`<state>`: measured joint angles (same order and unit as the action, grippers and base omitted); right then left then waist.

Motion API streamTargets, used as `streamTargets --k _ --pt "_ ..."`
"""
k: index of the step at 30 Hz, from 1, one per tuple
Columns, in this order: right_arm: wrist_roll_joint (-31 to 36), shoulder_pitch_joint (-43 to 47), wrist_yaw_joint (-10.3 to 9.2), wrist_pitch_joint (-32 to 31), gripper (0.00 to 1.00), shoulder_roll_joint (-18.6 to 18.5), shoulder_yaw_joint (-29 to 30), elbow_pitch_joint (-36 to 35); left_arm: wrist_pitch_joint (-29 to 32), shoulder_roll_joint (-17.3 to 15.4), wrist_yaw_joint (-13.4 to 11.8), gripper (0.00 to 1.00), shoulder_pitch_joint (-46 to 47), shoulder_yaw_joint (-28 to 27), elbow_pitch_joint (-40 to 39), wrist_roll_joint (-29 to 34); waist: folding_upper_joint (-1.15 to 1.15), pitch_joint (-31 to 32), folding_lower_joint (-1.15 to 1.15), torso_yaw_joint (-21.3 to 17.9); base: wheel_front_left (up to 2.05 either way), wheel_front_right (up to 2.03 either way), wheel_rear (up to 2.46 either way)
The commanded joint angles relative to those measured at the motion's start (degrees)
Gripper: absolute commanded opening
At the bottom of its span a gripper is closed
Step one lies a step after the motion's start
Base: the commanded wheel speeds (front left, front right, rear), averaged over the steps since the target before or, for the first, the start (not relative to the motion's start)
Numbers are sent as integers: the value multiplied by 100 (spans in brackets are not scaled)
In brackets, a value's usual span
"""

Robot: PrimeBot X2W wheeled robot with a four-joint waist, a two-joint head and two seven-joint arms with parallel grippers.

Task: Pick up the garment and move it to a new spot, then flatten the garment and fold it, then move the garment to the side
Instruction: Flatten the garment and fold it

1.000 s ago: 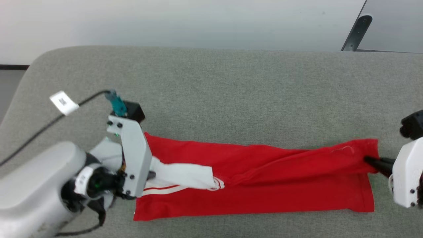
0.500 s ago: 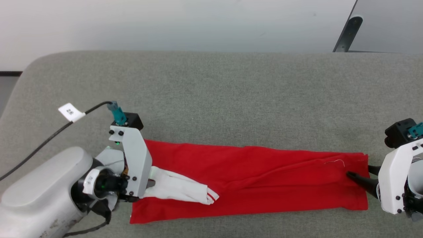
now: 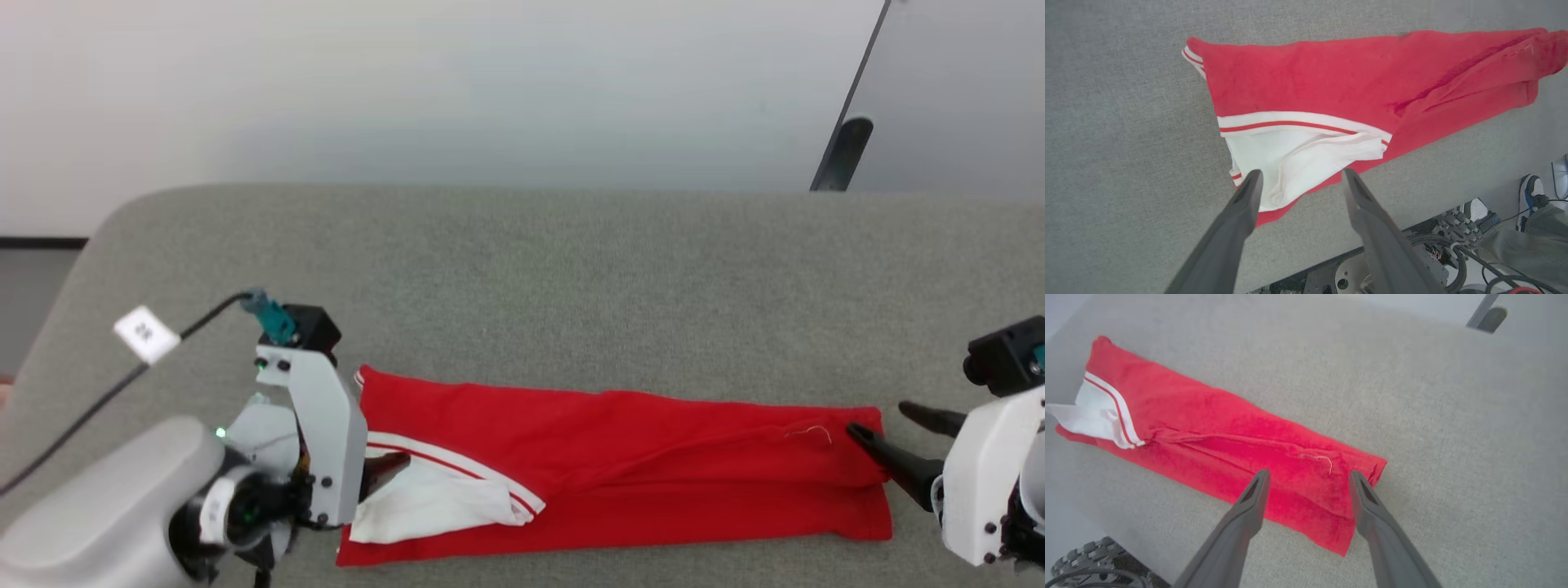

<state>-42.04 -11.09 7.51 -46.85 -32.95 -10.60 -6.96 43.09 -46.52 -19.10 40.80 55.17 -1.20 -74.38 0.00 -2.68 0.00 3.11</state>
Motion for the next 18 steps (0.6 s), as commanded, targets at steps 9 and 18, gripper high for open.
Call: streamTargets --k 9,18 --pt "828 752 -4 2284 100 237 114 -167 -2097 3 361 100 -934 -399 -130 435 0 567 0 169 0 0 0" --pt "1108 1183 -4 2903 100 425 386 368 -4243 81 643 100 -1683 -833 148 882 0 778 0 316 0 0 0"
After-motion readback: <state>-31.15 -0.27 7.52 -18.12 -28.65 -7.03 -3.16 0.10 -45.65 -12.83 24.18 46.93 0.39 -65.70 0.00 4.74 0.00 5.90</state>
